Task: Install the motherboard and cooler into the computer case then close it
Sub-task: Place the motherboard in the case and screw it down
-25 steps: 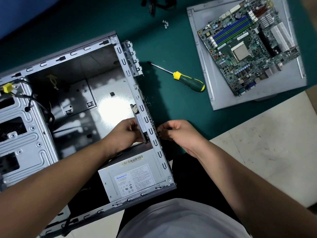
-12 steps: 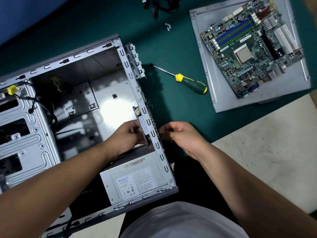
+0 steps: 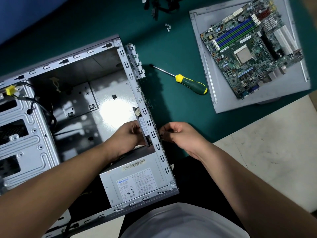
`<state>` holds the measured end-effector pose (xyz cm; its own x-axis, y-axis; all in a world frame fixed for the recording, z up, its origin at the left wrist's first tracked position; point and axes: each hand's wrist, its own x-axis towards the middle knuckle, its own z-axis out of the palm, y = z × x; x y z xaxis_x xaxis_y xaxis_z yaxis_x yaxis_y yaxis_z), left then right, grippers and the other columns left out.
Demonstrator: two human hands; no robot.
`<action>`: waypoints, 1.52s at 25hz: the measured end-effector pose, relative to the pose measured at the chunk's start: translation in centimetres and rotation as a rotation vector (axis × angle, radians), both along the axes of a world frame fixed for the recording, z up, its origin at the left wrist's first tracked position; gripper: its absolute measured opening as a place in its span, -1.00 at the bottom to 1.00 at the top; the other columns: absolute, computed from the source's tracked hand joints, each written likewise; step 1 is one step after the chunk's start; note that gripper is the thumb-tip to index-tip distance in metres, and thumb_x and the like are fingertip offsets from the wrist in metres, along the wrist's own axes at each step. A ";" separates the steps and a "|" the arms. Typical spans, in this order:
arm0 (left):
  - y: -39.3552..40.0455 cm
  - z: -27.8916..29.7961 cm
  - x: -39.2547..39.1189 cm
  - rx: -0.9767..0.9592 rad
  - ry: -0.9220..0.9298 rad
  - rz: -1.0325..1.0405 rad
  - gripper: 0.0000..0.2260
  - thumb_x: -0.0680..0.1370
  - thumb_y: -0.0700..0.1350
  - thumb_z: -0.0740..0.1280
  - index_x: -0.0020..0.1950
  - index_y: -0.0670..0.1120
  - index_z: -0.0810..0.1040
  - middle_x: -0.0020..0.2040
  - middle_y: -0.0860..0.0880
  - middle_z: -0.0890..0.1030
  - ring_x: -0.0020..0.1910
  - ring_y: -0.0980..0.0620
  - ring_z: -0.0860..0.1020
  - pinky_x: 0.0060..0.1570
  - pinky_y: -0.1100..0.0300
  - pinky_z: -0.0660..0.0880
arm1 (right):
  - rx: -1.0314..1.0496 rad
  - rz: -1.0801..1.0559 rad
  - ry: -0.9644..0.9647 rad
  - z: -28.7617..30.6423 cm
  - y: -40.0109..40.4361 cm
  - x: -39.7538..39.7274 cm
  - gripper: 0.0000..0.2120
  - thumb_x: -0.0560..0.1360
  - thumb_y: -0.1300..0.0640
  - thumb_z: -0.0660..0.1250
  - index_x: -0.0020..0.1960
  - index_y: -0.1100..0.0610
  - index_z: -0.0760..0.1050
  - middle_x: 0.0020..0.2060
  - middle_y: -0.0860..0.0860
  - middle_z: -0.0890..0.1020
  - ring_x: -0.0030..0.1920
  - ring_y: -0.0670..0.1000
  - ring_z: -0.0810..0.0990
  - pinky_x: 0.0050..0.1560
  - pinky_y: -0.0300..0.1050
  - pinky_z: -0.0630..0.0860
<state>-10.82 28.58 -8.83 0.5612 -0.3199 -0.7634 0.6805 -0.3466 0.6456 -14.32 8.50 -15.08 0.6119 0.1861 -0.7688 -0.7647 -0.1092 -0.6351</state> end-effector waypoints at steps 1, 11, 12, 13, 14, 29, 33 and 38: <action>0.0 0.1 0.0 -0.001 0.001 0.001 -0.75 0.51 -0.60 0.23 0.13 -0.46 0.56 -0.25 0.01 0.73 -0.28 0.17 0.68 -0.27 0.39 0.55 | -0.006 0.004 -0.006 0.0 0.0 0.0 -0.90 0.40 0.08 0.50 -0.08 -0.03 0.71 -0.05 0.08 0.75 -0.03 0.04 0.65 0.28 0.20 0.53; -0.1 0.2 0.0 0.019 0.002 -0.004 -0.76 0.52 -0.57 0.24 0.08 -0.38 0.60 -0.24 0.03 0.74 -0.26 0.19 0.69 -0.26 0.41 0.55 | -0.032 -0.004 -0.009 0.6 0.2 0.0 -0.90 0.45 0.11 0.48 -0.12 -0.09 0.71 -0.13 -0.02 0.75 -0.10 -0.05 0.66 0.20 0.07 0.56; -0.1 0.2 0.0 0.021 0.001 -0.002 -0.76 0.52 -0.57 0.24 0.08 -0.39 0.60 -0.23 0.02 0.74 -0.26 0.18 0.69 -0.26 0.41 0.55 | -0.036 0.015 -0.007 0.7 0.1 0.1 -0.90 0.44 0.11 0.48 -0.10 -0.08 0.71 -0.12 -0.02 0.75 -0.09 -0.04 0.66 0.21 0.09 0.56; -0.1 0.2 0.0 0.023 0.002 0.000 -0.76 0.52 -0.58 0.23 0.08 -0.39 0.60 -0.24 0.02 0.74 -0.26 0.18 0.69 -0.26 0.41 0.55 | -0.038 0.029 -0.005 0.7 0.1 0.2 -0.89 0.42 0.11 0.48 -0.10 -0.08 0.72 -0.12 -0.01 0.76 -0.08 -0.02 0.67 0.22 0.10 0.57; -0.1 0.2 0.0 0.024 0.004 -0.001 -0.76 0.52 -0.58 0.23 0.07 -0.38 0.60 -0.25 0.03 0.74 -0.27 0.19 0.69 -0.27 0.42 0.55 | -0.039 0.031 0.000 0.7 0.1 0.3 -0.88 0.39 0.09 0.49 -0.10 -0.08 0.72 -0.12 0.00 0.76 -0.07 0.00 0.67 0.22 0.11 0.57; -0.2 0.3 -0.1 0.022 -0.013 -0.006 -0.74 0.50 -0.59 0.26 0.10 -0.39 0.60 -0.27 0.09 0.73 -0.27 0.24 0.68 -0.27 0.45 0.53 | -0.032 0.015 0.032 0.7 0.2 0.5 -0.70 0.51 0.35 0.42 -0.20 -0.03 0.72 -0.09 0.09 0.75 -0.04 0.06 0.66 0.31 0.22 0.54; -0.2 0.2 -0.1 0.014 -0.007 0.008 -0.74 0.51 -0.58 0.26 0.05 -0.32 0.61 -0.28 0.08 0.73 -0.28 0.23 0.68 -0.28 0.45 0.53 | -0.031 0.010 0.037 0.8 0.1 0.6 -0.78 0.51 0.34 0.44 -0.17 0.04 0.70 -0.10 0.08 0.75 -0.06 0.05 0.66 0.30 0.19 0.55; -0.1 0.1 -0.1 0.013 -0.003 0.006 -0.76 0.50 -0.58 0.27 0.09 -0.40 0.60 -0.26 0.04 0.73 -0.27 0.20 0.69 -0.27 0.42 0.54 | -0.018 0.014 0.086 0.9 0.1 1.1 -0.75 0.50 0.42 0.38 -0.14 0.10 0.67 -0.06 0.16 0.74 -0.04 0.09 0.66 0.33 0.21 0.54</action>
